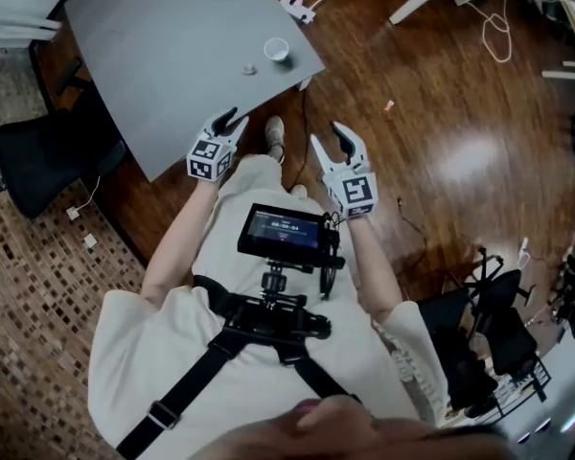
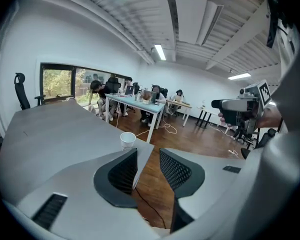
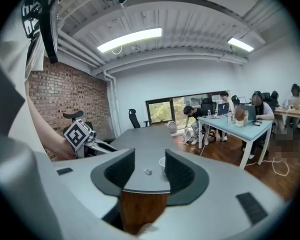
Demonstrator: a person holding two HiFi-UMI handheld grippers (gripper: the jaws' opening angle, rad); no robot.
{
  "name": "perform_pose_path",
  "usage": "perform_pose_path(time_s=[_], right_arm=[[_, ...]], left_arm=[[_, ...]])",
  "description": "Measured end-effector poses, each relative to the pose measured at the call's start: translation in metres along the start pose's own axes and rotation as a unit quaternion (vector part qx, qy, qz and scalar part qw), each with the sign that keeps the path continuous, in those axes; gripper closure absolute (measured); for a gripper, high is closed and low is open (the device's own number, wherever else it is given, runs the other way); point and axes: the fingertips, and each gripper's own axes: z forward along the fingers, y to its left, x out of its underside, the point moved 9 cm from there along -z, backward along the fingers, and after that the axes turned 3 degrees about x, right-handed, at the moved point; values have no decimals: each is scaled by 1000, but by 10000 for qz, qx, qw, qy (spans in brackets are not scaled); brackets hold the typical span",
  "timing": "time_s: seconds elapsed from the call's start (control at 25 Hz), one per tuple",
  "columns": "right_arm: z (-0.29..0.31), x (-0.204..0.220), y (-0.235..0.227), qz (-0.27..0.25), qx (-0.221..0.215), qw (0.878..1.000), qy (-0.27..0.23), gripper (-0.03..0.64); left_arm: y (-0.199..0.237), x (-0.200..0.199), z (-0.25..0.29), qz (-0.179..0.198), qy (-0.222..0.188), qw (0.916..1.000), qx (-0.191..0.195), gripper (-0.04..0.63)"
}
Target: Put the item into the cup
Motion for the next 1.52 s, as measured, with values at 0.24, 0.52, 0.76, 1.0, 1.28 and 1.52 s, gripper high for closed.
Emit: perform_pose_path(time_s=[0.24,0.52,0.76,1.0,1.28,1.52], right_arm=[[87,-22,-41,-53,67,9998,153,416],[136,-23,-77,-77,107,9995,290,416],[137,-34,-72,-100,122,9994,313,416],[139,-47,-65,-93,120,9993,349,416],[147,-56,-68,-227,-132,9988,415,416],[158,-65,-77,-343,-374,9976,464,416]], left_arm=[[73,-9,80,240,657,9973,234,446],[127,17,171,402,1468,9878,328,446],[135,25,194,542,1920,9794,308,446],[154,43,201,619,2305,9711,35,446],[168,69,190,520,2671,9620,-235,446],[174,75,171,405,2557,9645,-529,592]])
